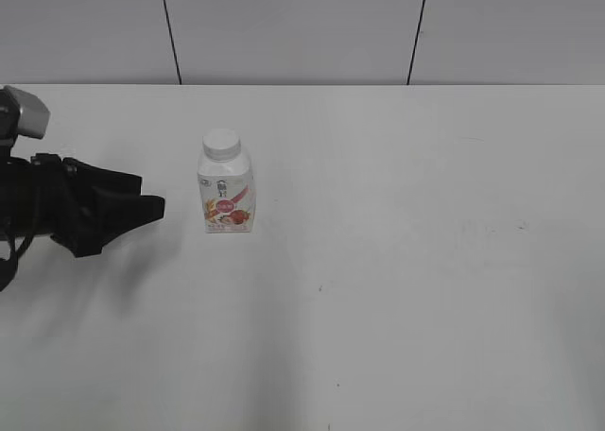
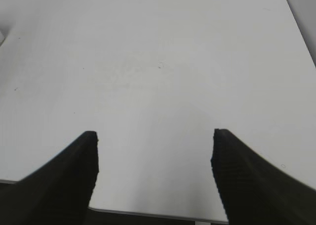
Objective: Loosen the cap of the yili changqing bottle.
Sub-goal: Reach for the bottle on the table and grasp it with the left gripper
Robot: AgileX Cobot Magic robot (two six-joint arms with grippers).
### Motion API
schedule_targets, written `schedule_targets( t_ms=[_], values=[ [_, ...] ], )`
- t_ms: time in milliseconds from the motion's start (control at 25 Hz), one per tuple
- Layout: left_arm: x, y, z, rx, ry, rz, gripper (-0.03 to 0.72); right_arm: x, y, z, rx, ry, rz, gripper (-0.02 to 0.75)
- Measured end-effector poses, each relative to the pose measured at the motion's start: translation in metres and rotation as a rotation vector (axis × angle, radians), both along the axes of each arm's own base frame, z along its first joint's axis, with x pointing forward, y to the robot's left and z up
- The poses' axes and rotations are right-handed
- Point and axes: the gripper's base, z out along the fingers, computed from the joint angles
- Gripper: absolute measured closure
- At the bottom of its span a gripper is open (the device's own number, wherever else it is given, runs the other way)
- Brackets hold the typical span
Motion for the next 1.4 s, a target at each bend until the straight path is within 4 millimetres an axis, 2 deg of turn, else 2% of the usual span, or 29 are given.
schedule_targets(
  t_ms=[160,280,560,960,1400],
  values=[
    [0.016,0.001,0.003,0.008,-0.02,-0.025,0.178,0.0,0.0,0.0,0.0,0.0,0.0,0.172],
    [0.027,0.0,0.006,0.031,-0.049,-0.073,0.148,0.0,0.0,0.0,0.0,0.0,0.0,0.172],
    [0.05,0.001,-0.014,0.109,-0.058,-0.259,0.143,0.0,0.0,0.0,0.0,0.0,0.0,0.172],
    [0.094,-0.003,-0.035,0.088,-0.096,-0.35,0.141,0.0,0.0,0.0,0.0,0.0,0.0,0.172],
    [0.115,-0.017,-0.06,0.043,-0.1,-0.449,0.141,0.0,0.0,0.0,0.0,0.0,0.0,0.172]
  ],
)
